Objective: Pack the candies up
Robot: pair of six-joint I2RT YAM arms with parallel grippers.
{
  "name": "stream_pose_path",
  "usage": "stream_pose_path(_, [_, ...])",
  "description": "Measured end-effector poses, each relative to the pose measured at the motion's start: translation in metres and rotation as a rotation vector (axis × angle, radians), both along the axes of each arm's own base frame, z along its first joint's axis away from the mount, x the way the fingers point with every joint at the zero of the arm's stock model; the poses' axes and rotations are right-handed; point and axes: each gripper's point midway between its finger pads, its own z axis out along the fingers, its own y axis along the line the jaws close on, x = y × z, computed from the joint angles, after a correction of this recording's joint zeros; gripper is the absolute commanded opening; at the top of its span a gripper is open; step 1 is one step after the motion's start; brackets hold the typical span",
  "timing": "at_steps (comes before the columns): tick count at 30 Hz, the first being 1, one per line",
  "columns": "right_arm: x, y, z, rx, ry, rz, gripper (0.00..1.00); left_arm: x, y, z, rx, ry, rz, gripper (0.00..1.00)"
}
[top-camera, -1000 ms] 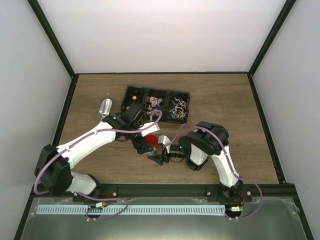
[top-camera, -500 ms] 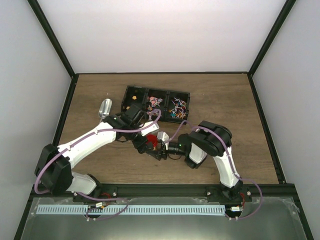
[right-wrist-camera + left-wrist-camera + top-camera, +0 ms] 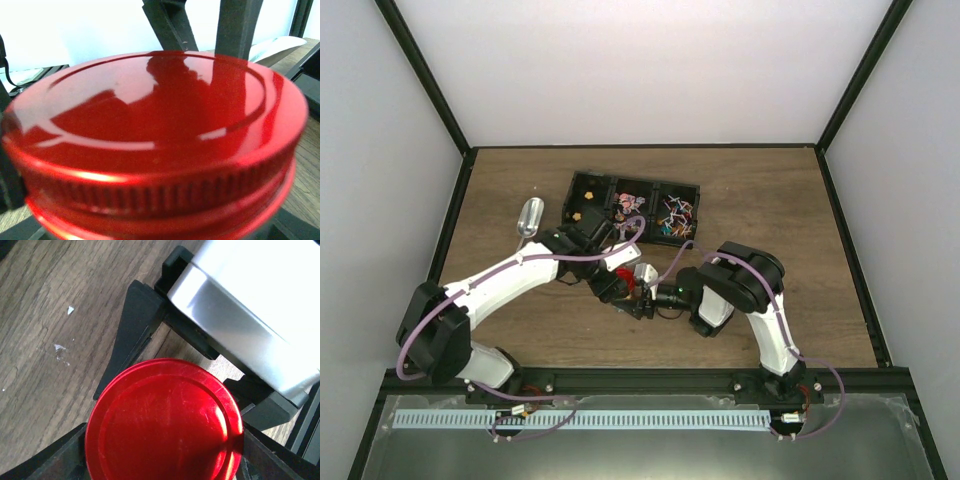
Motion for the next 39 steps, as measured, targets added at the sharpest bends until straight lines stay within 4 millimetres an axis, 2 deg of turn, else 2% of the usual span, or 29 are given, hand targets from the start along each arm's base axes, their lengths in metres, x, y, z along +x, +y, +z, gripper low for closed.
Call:
stream_pose_path(7, [0.0,0.0,0.0,-0.001,-0.006,0.002,0.61,-0.002,0.001,0.0,0.018,-0.02,-0.072,0.64])
stream_pose_path(16, [0.0,-0.001,0.0,-0.006,-0.027,0.003,0.58,0.0,0.009,-0.002,0.111,-0.055,-0.392,0.65])
stream_pose_path(18, [0.001,-0.001,0.0,-0.006,-0.028,0.003,0.58,0.002,0.01,-0.002,0.13,-0.058,-0.475,0.69])
stream_pose_path(21, [0.001,-0.001,0.0,-0.006,-0.028,0.001,0.57,0.006,0.01,-0.002,0.161,-0.062,-0.578,0.86])
stream_pose_path(24, [-0.001,-0.001,0.0,-0.004,-0.024,0.015,0.57,0.01,0.009,-0.004,0.176,-0.058,-0.623,0.94])
stream_pose_path(27, [-0.003,0.0,0.0,-0.002,-0.019,0.028,0.57,0.011,0.011,-0.001,0.166,-0.058,-0.611,0.98])
stream_pose_path(31, [-0.008,0.001,0.0,-0.001,-0.018,0.049,0.57,0.003,0.014,0.017,0.111,-0.073,-0.53,1.0])
stream_pose_path(35, [-0.008,0.002,0.001,0.0,-0.019,0.052,0.57,-0.005,0.013,0.032,0.031,-0.078,-0.352,1.0])
stream_pose_path(39, [-0.006,0.004,0.003,0.007,-0.026,0.051,0.56,0.003,0.005,0.034,-0.02,-0.066,-0.21,1.0])
